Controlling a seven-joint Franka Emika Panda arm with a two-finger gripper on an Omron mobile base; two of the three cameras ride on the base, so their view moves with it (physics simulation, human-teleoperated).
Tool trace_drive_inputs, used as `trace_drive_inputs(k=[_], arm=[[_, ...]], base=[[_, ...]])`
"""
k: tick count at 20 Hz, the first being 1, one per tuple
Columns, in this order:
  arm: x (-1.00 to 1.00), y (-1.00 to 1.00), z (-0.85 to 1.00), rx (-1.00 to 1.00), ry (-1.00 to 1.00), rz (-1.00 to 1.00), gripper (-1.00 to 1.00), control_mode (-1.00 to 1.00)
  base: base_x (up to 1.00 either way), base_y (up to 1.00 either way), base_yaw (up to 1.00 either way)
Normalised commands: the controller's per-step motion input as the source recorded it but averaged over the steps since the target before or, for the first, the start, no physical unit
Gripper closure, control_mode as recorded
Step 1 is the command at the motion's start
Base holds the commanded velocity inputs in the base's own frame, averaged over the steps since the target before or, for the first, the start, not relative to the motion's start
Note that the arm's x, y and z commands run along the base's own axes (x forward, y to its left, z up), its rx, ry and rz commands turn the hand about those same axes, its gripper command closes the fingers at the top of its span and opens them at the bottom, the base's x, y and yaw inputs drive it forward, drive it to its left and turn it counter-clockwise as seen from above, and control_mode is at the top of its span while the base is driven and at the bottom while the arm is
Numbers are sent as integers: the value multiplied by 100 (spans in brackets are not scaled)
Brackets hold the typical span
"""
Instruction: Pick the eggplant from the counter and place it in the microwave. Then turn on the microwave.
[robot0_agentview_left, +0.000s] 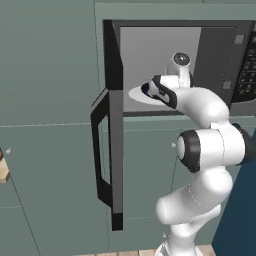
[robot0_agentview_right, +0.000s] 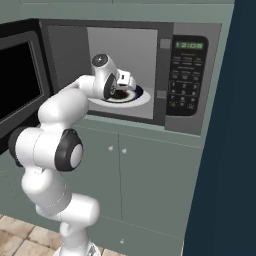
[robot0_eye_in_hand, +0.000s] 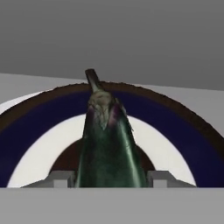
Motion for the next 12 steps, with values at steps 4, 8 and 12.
trace_drive_inputs(k=[4, 8, 12], arm=[[0, -3, 0, 0, 1, -1, -100, -100], [-12, -7, 0, 0, 0, 0, -100, -100], [-41, -14, 3, 1, 0, 0, -100, -100]], base=[[0, 0, 0], [0, 0, 0], [0, 0, 0]])
